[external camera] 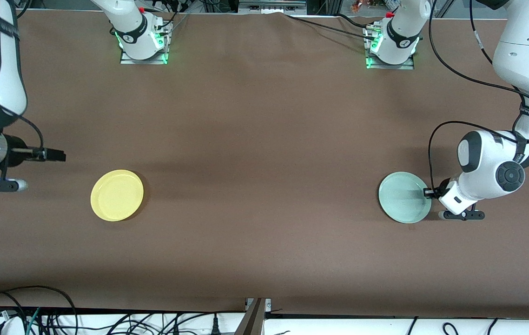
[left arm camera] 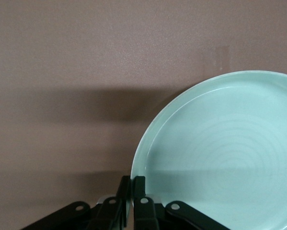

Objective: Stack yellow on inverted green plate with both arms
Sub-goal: 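Grasp the green plate with the left gripper while the right gripper reaches yellow, then lift and tilt the green plate with the left gripper toward the middle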

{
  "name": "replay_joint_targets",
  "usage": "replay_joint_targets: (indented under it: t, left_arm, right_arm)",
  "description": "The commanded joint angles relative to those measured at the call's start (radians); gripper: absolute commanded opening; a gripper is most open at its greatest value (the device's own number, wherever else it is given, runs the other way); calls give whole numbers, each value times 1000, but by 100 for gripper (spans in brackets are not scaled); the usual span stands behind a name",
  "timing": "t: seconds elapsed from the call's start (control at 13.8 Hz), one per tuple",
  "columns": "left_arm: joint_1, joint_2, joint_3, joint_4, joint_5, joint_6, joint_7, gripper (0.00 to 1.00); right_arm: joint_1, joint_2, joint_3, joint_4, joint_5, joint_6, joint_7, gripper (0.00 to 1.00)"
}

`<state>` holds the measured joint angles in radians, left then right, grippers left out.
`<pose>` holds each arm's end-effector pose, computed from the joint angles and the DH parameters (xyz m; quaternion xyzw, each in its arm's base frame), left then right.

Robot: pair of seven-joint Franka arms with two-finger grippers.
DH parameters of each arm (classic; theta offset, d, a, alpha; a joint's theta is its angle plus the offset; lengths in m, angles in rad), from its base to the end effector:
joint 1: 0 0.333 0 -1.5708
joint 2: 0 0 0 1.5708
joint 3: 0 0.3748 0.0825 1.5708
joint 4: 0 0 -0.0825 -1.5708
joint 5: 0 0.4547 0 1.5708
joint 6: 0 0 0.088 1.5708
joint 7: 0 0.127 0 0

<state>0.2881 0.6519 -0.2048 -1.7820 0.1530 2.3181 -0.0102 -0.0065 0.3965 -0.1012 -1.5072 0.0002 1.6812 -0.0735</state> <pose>0.7225 0.0740 0.1610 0.9987 0.0092 -0.0486 0.0112 0.7319 -0.0694 0.4342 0.9936 -0.0153 -0.1113 0.0097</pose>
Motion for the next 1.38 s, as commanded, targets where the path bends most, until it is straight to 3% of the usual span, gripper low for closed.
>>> replay_joint_targets:
  t: [0.0,0.51,0.8,0.94,1.3]
  left_arm:
    - [5,8,-7,24,23,-14,10,0]
    - [-4,-38,-18,33,46,-49,16,0]
    - [-85,-71,-28,235,88,-337,10,0]
    - [-151,-71,-22,337,95,-461,7,0]
    - [-338,-75,-25,479,256,-672,-127,0]
  right_arm:
    - [-33,80,6,18,63,54,0,100]
    - [-64,246,11,-7,109,234,1,100]
    - [-62,243,14,-114,133,379,1,100]
    - [-67,243,12,-143,217,408,0,100]
    - [-87,242,11,-201,233,497,-90,100]
